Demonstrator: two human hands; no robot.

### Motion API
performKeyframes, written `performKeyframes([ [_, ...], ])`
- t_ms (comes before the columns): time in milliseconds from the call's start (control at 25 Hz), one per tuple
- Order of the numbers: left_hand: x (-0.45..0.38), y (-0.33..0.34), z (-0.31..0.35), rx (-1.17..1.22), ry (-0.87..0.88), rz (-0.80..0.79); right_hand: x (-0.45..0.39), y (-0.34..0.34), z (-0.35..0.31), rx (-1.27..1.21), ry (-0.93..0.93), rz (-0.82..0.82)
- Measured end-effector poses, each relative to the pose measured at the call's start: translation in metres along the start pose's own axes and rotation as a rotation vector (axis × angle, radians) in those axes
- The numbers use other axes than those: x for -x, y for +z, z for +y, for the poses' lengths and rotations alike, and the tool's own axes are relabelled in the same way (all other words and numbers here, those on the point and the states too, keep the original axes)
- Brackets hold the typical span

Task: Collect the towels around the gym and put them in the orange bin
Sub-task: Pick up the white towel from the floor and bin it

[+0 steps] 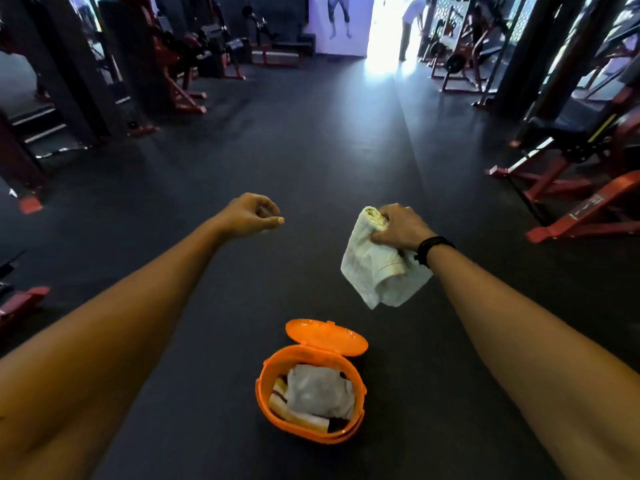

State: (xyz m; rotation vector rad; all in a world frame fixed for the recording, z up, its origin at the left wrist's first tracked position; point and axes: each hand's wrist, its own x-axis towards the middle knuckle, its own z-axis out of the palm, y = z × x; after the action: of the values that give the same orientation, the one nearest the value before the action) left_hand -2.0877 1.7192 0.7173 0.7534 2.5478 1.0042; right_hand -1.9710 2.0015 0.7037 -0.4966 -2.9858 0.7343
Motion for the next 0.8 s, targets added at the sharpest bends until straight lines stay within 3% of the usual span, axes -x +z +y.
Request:
performKeyframes([
  [440,-0.038,0.098,-0.143,-0.059,-0.249,-0.292,-0.011,0.161,0.092,-0.066,0.453,-0.171],
  [600,-0.066,0.114,-0.199,-0.072,-0.301,-0.372,-0.021,0.239,0.093,0.017,0.544,-0.184],
  [800,-0.102,0.137,-0.268,-0.127,-0.324,-0.501,-0.037,0.332,0.084,-0.147,0.595,-0.257],
])
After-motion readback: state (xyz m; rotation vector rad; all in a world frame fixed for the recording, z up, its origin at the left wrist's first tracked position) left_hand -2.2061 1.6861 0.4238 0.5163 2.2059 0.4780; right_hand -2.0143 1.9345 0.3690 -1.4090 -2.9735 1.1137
